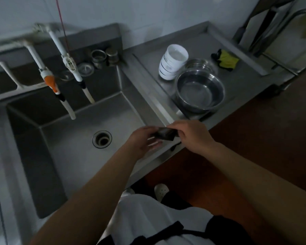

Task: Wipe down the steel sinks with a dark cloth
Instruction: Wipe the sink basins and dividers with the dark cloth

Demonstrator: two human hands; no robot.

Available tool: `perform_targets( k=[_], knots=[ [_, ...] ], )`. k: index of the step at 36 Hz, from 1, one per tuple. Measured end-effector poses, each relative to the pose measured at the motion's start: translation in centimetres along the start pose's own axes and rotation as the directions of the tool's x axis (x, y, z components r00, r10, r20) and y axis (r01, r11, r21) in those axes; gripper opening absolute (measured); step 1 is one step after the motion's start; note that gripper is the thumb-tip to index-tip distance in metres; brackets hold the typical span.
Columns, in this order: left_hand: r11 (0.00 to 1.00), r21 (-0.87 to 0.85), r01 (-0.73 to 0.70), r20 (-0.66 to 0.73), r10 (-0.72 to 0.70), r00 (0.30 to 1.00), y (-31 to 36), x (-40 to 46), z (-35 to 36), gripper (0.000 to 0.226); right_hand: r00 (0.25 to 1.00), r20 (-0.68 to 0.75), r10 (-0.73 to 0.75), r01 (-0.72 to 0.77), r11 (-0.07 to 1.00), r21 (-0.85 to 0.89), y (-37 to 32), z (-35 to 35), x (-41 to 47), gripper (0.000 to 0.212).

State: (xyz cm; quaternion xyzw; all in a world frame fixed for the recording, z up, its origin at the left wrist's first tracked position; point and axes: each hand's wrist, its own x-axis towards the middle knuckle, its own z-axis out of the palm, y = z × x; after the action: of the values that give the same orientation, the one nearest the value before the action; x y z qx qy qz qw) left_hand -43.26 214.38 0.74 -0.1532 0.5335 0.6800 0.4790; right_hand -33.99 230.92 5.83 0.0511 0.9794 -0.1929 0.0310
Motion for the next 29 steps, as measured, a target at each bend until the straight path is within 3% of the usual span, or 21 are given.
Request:
perform_targets(
  k=[6, 8, 10, 12, 14, 15, 16, 18, 20, 24, 29],
  knots=[
    [0.986, 0.097, -0.135, -0.051, 0.140, 0.989, -1.2, 2.1, 2.9, 0.035, 0.973, -0.229, -0.036, 0.017, 0.997, -0.081, 3.9, 3.1, -2.1, 0.034],
    [0.973, 0.195, -0.126, -0.140, 0.155, 0.978, -3.0, 2.7, 2.8, 0.037, 0.989, -0.147, -0.035, 0.021, 0.995, -0.097, 4.9, 6.2, -3.4, 0.035],
    [0.902, 0.407, -0.144, -0.200, 0.242, 0.950, -4.7, 3.4, 2.5, 0.039, 0.997, 0.068, 0.020, -0.013, 0.995, -0.095, 5.7, 9.2, -4.3, 0.038],
    [0.730, 0.663, -0.166, -0.159, 0.354, 0.922, -5.9, 3.7, 2.3, 0.042, 0.977, 0.207, 0.059, -0.039, 0.994, -0.101, 6.6, 11.6, -5.1, 0.049],
    [0.561, 0.808, -0.179, -0.071, 0.395, 0.916, -7.1, 3.7, 2.1, 0.047, 0.976, 0.216, 0.026, -0.010, 0.997, -0.076, 7.1, 12.8, -5.5, 0.056],
    [0.446, 0.880, -0.162, -0.033, 0.397, 0.917, -7.9, 3.8, 1.8, 0.051, 0.978, 0.211, 0.011, 0.005, 0.997, -0.075, 7.3, 13.1, -5.7, 0.058],
    [0.271, 0.954, -0.128, 0.010, 0.399, 0.917, -8.7, 3.9, 1.5, 0.058, 0.980, 0.200, -0.004, 0.019, 0.997, -0.072, 7.5, 13.3, -5.8, 0.060],
    [-0.054, 0.997, -0.047, 0.064, 0.373, 0.926, -10.5, 4.0, 0.7, 0.069, 0.978, 0.207, -0.035, 0.054, 0.995, -0.087, 8.5, 13.6, -6.0, 0.064],
    [-0.174, 0.985, 0.002, 0.061, 0.355, 0.933, -12.2, 3.9, 0.2, 0.074, 0.969, 0.237, -0.077, 0.108, 0.986, -0.123, 9.8, 14.1, -6.4, 0.073],
    [-0.195, 0.980, 0.030, 0.051, 0.400, 0.915, -14.2, 3.8, 0.2, 0.079, 0.953, 0.245, -0.177, 0.222, 0.960, -0.169, 11.8, 14.8, -6.6, 0.087],
    [-0.169, 0.983, 0.072, 0.009, 0.437, 0.899, -15.5, 3.7, 1.0, 0.082, 0.937, 0.260, -0.235, 0.291, 0.935, -0.202, 12.7, 13.8, -6.3, 0.086]
  ],
)
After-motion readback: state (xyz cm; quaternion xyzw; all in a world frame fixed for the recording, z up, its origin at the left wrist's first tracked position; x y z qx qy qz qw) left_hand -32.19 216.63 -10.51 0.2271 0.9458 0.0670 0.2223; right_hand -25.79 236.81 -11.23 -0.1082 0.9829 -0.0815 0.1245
